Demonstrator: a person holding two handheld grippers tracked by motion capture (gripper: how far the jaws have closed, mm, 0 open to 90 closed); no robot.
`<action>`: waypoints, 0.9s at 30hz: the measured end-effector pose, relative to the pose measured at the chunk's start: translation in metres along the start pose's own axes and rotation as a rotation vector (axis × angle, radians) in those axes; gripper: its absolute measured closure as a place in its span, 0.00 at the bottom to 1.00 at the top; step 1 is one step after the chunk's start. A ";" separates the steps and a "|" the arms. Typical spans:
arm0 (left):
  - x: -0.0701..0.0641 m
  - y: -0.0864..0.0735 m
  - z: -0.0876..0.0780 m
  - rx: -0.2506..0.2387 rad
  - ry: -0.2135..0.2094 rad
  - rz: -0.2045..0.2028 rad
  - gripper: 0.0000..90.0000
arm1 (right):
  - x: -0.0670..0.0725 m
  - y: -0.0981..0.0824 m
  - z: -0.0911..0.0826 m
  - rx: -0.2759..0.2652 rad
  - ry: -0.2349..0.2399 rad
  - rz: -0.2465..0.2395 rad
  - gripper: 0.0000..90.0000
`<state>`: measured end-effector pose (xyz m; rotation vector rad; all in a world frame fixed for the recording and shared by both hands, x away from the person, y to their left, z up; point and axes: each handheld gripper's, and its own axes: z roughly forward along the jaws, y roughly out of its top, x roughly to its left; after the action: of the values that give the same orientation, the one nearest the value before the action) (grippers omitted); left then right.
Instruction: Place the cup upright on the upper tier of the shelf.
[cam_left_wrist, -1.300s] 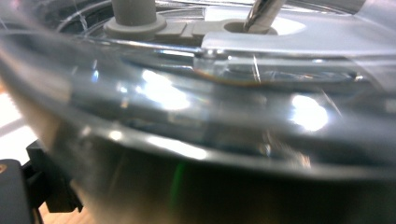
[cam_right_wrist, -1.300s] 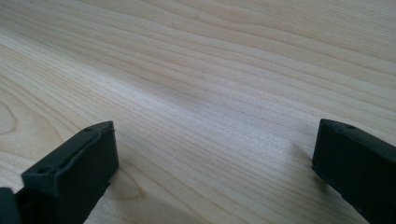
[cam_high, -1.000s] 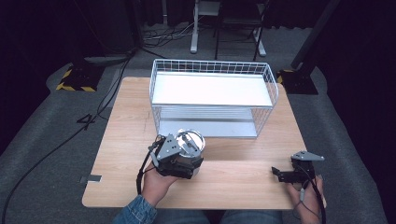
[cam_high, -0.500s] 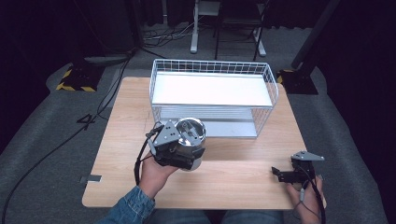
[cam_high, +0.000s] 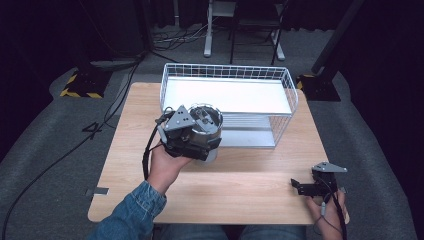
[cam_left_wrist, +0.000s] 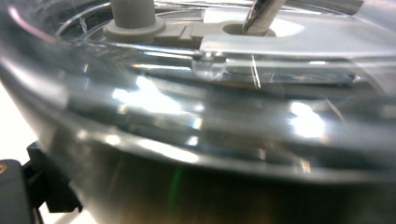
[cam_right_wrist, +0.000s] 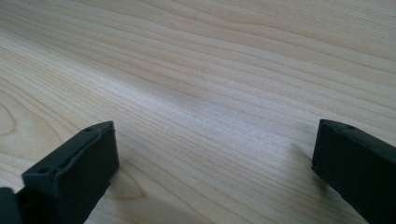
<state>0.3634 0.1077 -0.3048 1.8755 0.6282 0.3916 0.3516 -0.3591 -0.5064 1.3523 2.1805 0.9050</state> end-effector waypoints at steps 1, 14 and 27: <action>0.001 0.004 0.000 -0.002 0.002 0.003 0.04 | 0.000 0.000 0.000 0.000 0.000 0.000 0.01; 0.020 0.050 0.006 -0.031 0.005 0.002 0.04 | 0.000 0.001 0.000 0.000 -0.002 0.001 0.01; 0.039 0.084 0.025 -0.055 0.051 -0.007 0.04 | 0.000 0.001 0.001 0.000 -0.001 0.001 0.01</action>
<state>0.4286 0.0869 -0.2373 1.8157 0.6518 0.4493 0.3522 -0.3588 -0.5064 1.3535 2.1792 0.9041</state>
